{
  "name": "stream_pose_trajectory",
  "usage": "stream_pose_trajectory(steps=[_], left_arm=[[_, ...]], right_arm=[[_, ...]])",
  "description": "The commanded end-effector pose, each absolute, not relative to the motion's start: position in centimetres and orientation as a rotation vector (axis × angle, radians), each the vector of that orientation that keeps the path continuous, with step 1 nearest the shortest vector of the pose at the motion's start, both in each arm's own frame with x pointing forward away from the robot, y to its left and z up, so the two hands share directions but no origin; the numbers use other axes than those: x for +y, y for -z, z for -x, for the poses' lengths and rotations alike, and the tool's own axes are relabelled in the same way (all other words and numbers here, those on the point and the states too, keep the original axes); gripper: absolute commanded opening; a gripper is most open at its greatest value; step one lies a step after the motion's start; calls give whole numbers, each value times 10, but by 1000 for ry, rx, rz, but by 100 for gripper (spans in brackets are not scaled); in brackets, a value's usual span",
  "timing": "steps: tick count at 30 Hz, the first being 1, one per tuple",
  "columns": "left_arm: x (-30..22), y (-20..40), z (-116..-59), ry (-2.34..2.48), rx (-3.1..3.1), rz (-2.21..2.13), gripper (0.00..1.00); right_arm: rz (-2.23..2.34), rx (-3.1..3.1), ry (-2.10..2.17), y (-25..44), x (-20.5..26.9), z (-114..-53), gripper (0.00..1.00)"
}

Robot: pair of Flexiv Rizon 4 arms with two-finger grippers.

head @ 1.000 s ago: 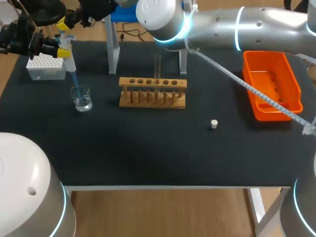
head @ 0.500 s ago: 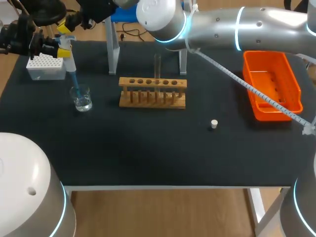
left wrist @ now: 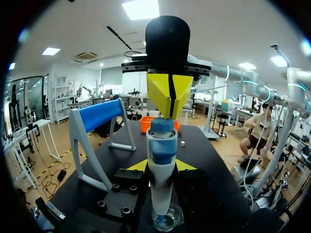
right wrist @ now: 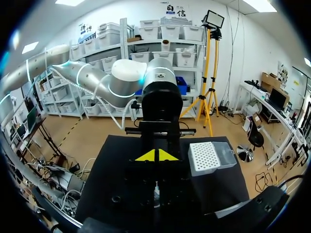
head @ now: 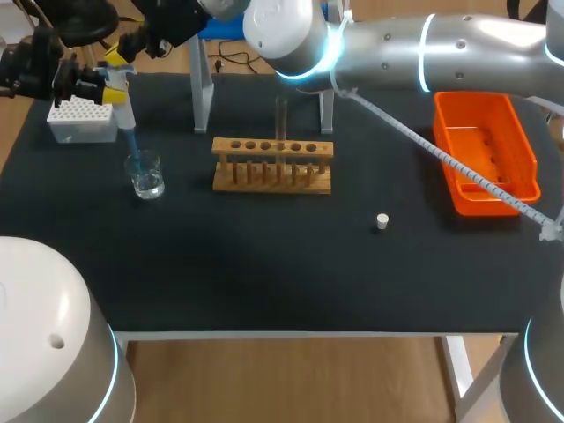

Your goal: Invert the test tube, pick up the pipette, mount the tip to pipette, aspirate from beaker and dispense into the tube, eject the tip, return the pipette, and cap with the stopper.

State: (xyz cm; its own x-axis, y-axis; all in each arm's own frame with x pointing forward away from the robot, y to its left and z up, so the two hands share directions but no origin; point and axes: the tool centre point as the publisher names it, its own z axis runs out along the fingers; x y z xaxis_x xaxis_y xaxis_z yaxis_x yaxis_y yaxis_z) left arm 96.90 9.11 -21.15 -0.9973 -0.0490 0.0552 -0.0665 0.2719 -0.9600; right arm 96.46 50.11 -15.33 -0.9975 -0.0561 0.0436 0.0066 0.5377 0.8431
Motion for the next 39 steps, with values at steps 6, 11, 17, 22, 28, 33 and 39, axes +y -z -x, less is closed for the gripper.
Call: stream_pose_trajectory(steps=[6, 11, 17, 22, 28, 33, 39], left_arm=[[92, 207, -971, -1885, -2491, -108, 0], [92, 207, -971, -1885, -2491, -108, 0], [92, 207, -971, -1885, -2491, -108, 0], [92, 207, -971, -1885, -2491, -108, 0], [92, 207, -971, -1885, -2491, -108, 0], [92, 207, -971, -1885, -2491, -108, 0], [92, 207, -971, -1885, -2491, -108, 0]], right_arm=[[-55, -2703, 1473, 153, 503, -966, 0], [-76, -2701, 1507, 138, 499, -964, 0], [-85, -2710, 1553, 122, 488, -963, 100], [-91, -2724, 1580, 106, 470, -963, 100], [-128, -2732, 1584, 89, 431, -964, 100], [-184, -2721, 1576, 82, 392, -969, 100], [-239, -2699, 1583, 81, 348, -968, 100]])
